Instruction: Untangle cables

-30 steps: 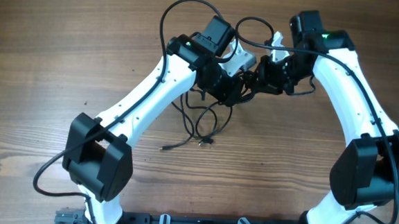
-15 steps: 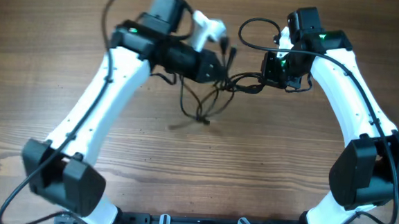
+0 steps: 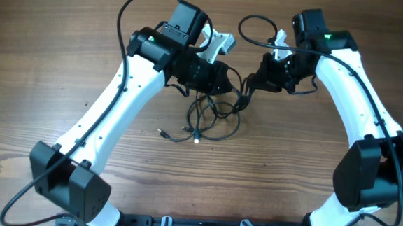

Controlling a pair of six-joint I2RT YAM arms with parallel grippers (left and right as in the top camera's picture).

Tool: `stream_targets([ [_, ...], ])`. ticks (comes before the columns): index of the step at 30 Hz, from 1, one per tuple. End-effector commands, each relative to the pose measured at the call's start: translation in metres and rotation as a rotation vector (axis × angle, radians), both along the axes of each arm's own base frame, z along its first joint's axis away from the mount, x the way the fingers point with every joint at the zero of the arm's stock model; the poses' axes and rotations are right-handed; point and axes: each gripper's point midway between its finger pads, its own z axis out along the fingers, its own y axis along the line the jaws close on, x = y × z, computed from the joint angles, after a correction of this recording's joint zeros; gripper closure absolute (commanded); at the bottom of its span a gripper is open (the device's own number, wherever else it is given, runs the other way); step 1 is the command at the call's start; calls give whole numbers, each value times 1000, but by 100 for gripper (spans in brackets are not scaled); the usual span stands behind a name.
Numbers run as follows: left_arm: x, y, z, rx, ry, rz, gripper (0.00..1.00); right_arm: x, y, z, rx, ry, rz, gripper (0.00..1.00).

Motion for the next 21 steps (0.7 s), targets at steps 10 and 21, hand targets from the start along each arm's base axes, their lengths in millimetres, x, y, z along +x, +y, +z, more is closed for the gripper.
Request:
stream_targets([
  [10, -14, -18, -36, -89, 60, -228, 72, -5, 14, 33, 290, -81, 142, 96],
  [21, 5, -8, -73, 37, -12, -255, 76, 5, 33, 32, 269, -7, 31, 96],
])
